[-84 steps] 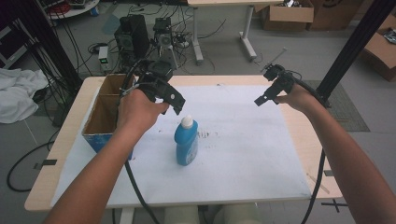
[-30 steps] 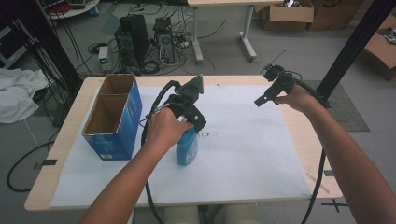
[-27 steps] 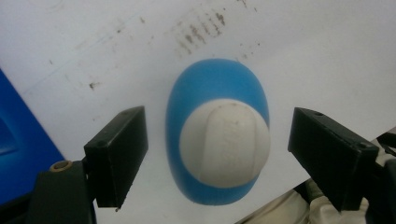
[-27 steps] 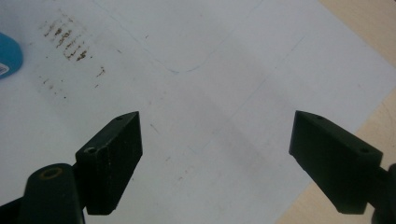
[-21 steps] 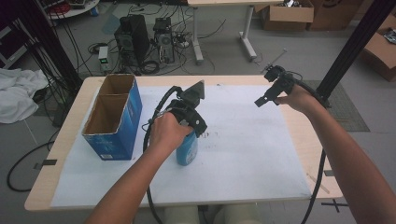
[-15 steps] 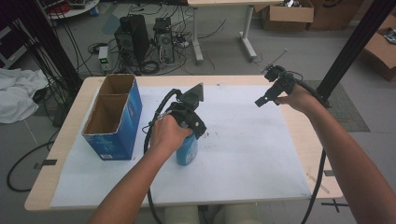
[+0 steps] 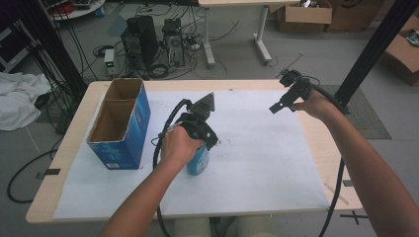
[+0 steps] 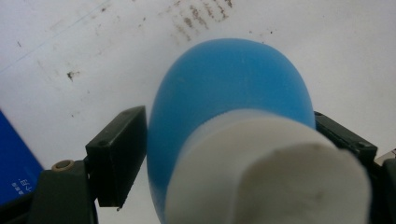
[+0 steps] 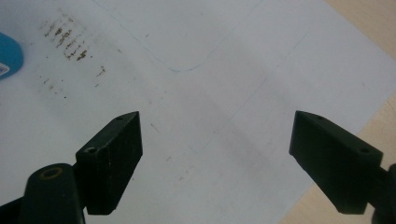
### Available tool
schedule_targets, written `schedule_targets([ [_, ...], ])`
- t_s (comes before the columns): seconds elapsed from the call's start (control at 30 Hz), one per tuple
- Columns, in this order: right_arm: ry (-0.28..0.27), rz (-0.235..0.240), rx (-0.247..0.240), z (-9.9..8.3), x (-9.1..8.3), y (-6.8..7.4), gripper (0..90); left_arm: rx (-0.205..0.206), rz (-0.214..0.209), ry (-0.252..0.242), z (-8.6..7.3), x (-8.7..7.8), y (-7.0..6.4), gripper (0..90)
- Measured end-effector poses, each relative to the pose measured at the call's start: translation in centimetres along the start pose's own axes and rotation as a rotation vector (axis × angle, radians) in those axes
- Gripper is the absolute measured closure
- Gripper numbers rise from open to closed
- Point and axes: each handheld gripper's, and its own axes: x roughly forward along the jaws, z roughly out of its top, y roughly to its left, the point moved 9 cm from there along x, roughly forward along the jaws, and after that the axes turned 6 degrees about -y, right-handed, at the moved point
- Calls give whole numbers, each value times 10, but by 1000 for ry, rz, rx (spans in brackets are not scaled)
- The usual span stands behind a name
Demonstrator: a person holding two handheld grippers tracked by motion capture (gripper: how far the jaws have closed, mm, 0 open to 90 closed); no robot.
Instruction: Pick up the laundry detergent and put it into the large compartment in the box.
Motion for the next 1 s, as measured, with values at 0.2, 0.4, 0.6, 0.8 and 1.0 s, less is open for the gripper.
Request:
schedule_targets([
  [0.2, -5, 3, 1, 1, 0, 1, 176, -4, 2, 1, -1, 2, 1, 225],
  [0.4, -3, 4, 1, 1, 1, 1, 176, -7, 1, -3, -1, 2, 1, 245],
  [0.6, -5, 4, -2, 2, 1, 1, 176, -11, 2, -5, -1, 2, 1, 262],
  [0.8, -5, 4, 0, 2, 0, 1, 176, -12, -3, -13, 0, 2, 0, 279],
  [1.0, -5, 5, 2, 2, 1, 2, 176, -13, 0, -16, -1, 2, 0, 297],
])
